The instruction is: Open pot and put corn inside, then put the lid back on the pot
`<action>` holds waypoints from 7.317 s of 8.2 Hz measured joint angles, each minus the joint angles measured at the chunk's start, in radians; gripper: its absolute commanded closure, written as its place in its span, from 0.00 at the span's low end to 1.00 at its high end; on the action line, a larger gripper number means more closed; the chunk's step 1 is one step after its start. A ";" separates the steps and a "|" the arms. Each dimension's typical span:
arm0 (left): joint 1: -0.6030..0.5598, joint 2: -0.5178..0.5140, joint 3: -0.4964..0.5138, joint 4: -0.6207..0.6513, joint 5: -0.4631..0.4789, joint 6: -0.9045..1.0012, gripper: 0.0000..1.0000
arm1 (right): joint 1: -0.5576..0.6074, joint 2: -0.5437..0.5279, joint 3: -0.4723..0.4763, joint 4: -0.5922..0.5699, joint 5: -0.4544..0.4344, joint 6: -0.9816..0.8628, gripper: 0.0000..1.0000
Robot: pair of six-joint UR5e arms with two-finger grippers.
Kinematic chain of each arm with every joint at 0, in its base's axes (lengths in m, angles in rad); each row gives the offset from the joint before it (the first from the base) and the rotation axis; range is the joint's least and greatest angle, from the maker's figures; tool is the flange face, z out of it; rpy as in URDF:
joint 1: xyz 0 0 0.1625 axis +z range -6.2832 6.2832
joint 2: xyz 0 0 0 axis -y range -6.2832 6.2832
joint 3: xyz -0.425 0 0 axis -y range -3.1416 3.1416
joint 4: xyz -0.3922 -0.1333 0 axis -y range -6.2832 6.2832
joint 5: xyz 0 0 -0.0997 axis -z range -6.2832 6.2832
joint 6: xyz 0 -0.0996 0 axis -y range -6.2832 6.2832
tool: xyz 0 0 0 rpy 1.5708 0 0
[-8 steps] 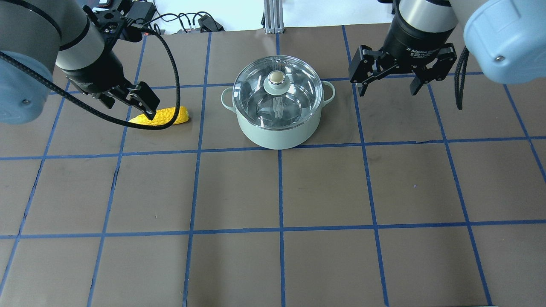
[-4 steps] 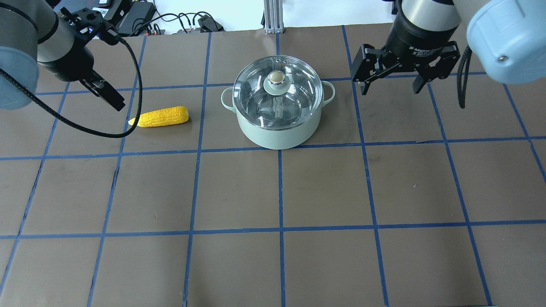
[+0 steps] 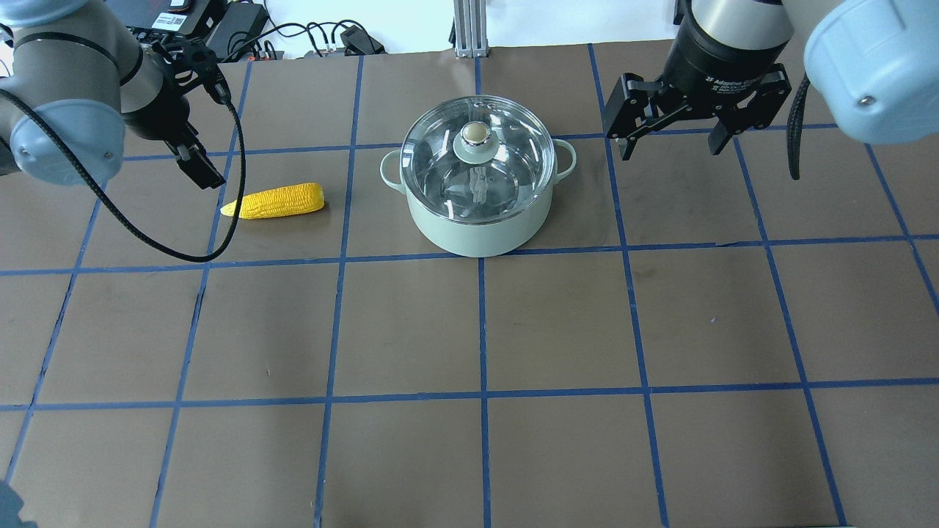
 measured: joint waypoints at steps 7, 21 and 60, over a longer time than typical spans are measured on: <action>0.001 -0.198 -0.001 0.106 -0.074 0.464 0.00 | 0.000 0.004 -0.005 -0.022 0.003 -0.066 0.00; 0.000 -0.333 0.000 0.177 -0.056 0.513 1.00 | 0.266 0.506 -0.269 -0.388 -0.046 0.370 0.00; -0.519 -0.224 0.100 0.428 -0.027 0.076 1.00 | 0.049 0.063 -0.078 -0.068 -0.009 -0.054 0.61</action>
